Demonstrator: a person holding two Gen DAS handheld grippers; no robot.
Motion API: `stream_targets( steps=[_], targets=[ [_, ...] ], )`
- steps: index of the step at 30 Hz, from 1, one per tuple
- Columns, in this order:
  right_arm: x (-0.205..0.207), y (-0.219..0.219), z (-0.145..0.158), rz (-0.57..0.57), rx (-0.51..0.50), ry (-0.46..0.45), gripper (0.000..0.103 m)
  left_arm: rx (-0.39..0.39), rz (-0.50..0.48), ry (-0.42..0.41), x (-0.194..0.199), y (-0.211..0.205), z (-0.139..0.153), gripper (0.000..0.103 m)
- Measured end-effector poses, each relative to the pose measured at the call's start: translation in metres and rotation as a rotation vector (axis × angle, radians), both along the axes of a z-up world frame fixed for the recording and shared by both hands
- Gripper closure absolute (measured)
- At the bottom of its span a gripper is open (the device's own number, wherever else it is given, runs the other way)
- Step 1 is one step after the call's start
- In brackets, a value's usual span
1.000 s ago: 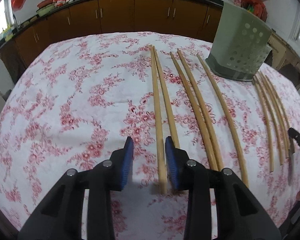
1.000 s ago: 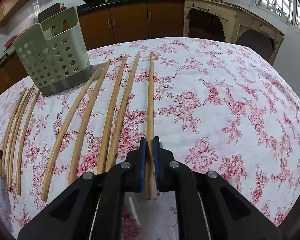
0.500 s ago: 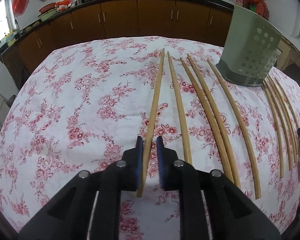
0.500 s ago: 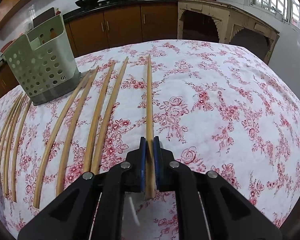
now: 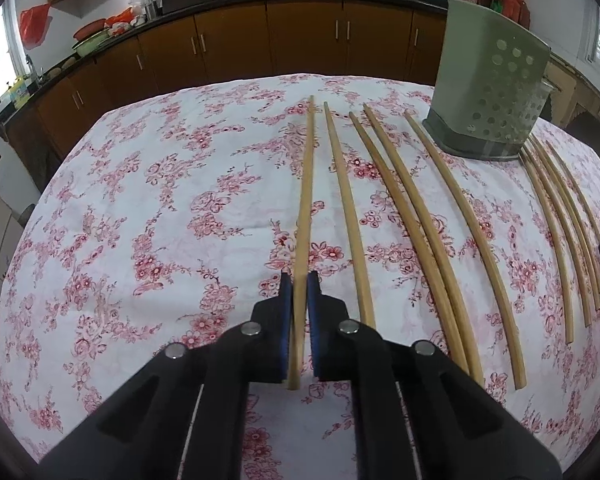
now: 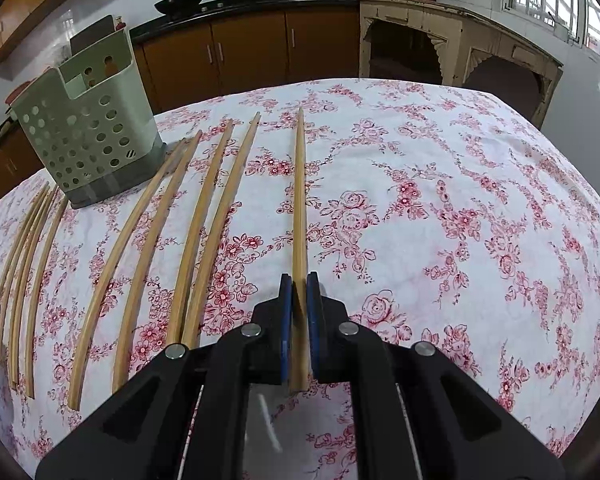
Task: Organize utensils
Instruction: 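Close the left tool on one chopstick while the right tool closes on another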
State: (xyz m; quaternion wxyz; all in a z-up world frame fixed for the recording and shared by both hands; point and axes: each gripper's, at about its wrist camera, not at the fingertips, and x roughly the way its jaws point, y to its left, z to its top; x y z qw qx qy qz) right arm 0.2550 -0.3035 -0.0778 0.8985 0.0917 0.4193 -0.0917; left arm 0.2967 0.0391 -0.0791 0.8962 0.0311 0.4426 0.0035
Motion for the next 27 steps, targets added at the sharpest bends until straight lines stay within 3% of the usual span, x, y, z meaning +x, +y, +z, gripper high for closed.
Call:
stream_targets(
  steps=[6,14,21,27],
  targets=[
    [-0.003,-0.004,0.004,-0.006,0.033,-0.005,0.095,-0.015,-0.005,0.022,-0.002,0.005,0.003,0.095],
    [-0.017,0.000,0.025,0.011,-0.017,-0.065,0.095,-0.004,-0.026,-0.011,-0.015,0.006,0.018,0.095],
    [-0.033,0.003,0.050,0.019,-0.033,-0.136,0.095,0.016,-0.049,-0.083,-0.031,0.003,0.045,0.095],
    [-0.047,-0.001,0.078,0.018,-0.061,-0.235,0.095,0.003,-0.060,-0.199,-0.046,0.005,0.084,0.095]
  ],
)
